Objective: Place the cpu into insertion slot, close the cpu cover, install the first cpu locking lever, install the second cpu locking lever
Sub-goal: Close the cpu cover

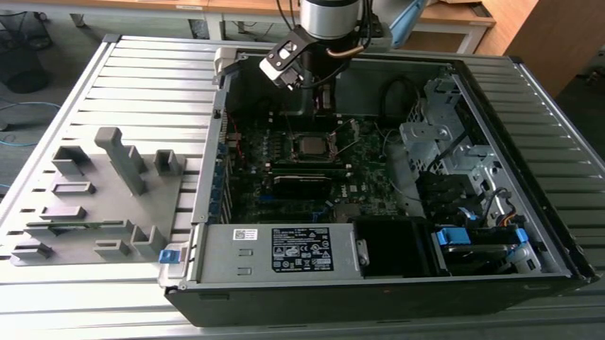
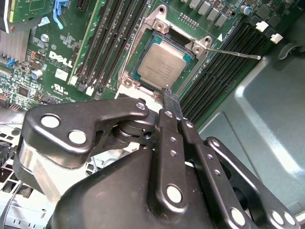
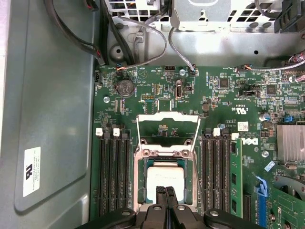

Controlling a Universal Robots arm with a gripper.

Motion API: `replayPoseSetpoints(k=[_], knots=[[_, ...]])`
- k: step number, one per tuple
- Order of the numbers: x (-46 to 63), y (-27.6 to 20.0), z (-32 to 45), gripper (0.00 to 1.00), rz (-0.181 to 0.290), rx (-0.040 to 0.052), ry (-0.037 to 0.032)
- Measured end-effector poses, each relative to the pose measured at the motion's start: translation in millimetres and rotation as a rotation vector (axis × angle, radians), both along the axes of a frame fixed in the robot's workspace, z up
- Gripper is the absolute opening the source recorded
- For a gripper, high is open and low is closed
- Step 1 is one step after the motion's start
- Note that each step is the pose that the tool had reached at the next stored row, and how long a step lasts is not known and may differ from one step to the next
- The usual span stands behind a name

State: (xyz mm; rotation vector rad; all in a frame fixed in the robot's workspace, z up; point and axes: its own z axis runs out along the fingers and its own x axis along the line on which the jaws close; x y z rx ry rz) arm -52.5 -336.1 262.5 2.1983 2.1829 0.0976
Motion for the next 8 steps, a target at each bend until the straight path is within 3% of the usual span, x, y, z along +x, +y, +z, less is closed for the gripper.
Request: replayPoseSetpoints(k=[8], knots=[[4.8,0.0,0.1,0.11,0.0,-0.0001,0.0001]])
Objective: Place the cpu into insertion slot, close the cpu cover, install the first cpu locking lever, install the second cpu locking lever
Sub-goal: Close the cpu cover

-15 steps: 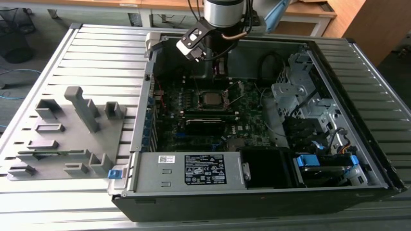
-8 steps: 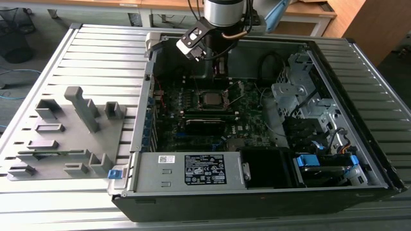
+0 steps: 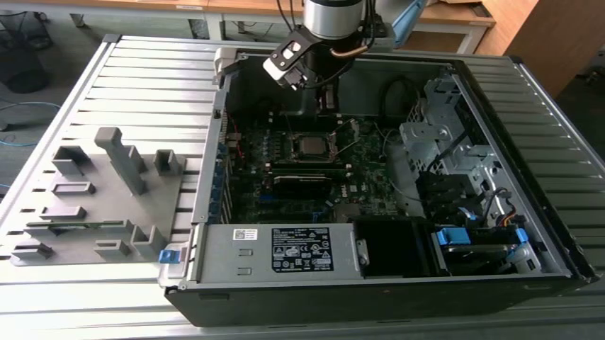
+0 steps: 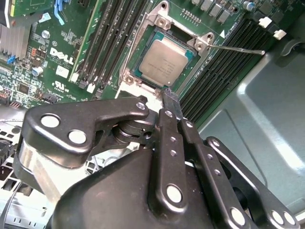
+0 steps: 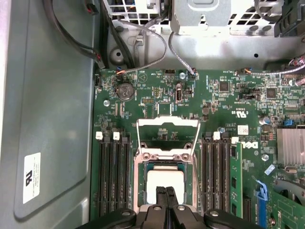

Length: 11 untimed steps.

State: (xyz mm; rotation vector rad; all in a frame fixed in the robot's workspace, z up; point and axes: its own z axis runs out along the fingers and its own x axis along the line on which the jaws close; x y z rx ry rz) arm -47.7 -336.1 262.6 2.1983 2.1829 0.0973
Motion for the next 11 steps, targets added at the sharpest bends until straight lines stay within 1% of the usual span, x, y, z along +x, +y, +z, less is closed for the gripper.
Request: replayPoseSetpoints(k=[11], knots=[[0.6,0.0,0.0,0.11,0.0,0.0,0.0]])
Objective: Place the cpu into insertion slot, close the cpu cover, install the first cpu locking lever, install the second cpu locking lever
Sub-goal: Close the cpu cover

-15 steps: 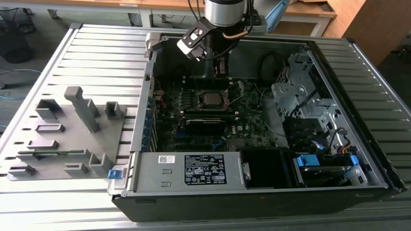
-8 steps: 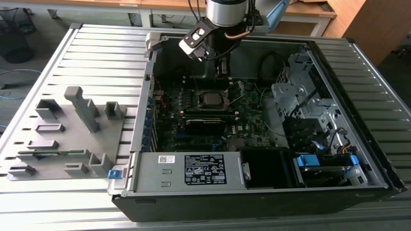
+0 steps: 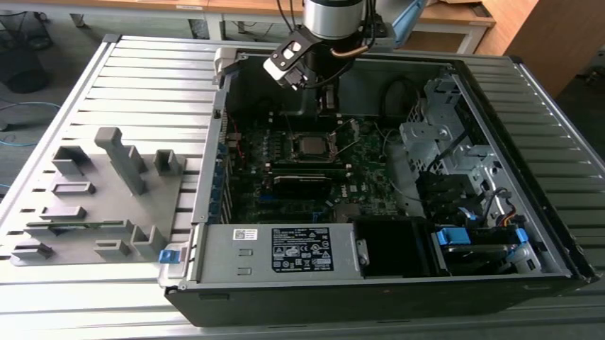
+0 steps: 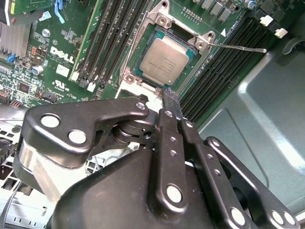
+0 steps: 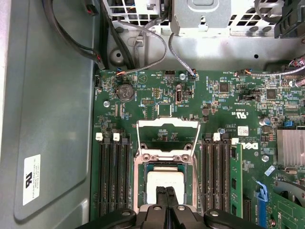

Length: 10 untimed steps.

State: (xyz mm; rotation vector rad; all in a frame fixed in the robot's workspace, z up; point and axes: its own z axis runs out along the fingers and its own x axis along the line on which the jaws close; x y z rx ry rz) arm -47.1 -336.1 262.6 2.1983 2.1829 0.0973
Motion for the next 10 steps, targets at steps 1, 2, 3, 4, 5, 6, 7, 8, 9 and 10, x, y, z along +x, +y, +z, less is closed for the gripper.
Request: replayPoseSetpoints(k=[1,2,3,4,5,6,7,8,9,10], knots=[[0.0,0.0,0.0,0.11,0.0,0.0,0.0],[0.2,0.0,0.0,0.11,0.0,0.0,0.0],[0.8,0.0,0.0,0.11,0.0,0.0,0.0],[1.8,0.0,0.0,0.11,0.0,-0.0001,0.0],[3.5,0.1,-0.1,0.11,0.0,0.0,0.0],[5.3,0.0,-0.1,0.11,0.0,0.0,0.0],[7.3,0.0,-0.2,0.11,0.0,0.0,0.0],[9.4,0.0,-0.3,0.11,0.0,0.0001,0.0],[11.6,0.0,-0.4,0.11,0.0,0.0,0.0],[13.9,0.0,-0.6,0.11,0.0,0.0,0.0]])
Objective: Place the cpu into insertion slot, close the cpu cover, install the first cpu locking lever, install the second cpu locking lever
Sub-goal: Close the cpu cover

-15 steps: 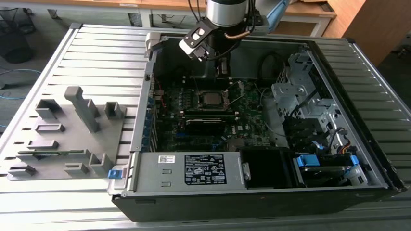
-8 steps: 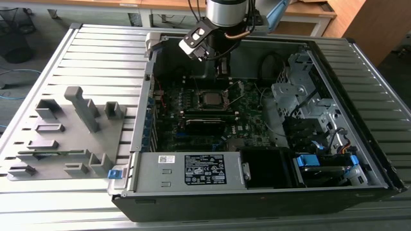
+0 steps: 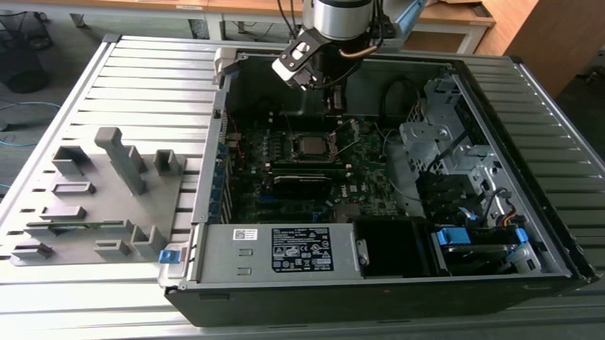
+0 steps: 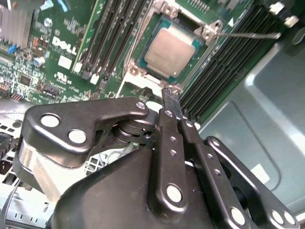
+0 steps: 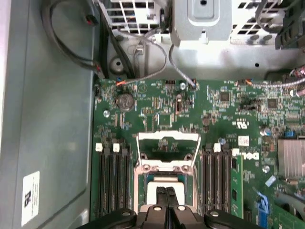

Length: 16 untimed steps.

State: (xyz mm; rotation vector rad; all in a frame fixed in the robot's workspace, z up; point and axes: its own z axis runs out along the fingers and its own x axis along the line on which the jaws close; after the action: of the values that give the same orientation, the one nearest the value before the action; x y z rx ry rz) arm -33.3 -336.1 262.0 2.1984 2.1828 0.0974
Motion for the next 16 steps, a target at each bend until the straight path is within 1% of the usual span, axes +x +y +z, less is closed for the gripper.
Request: replayPoseSetpoints(k=[7,12,16], knots=[[18.4,0.0,-1.1,0.11,0.0,0.0,0.0],[27.2,0.0,-1.5,0.11,-0.001,-0.0001,0.0],[38.1,0.0,-1.7,0.11,-0.001,-0.0002,0.0001]])
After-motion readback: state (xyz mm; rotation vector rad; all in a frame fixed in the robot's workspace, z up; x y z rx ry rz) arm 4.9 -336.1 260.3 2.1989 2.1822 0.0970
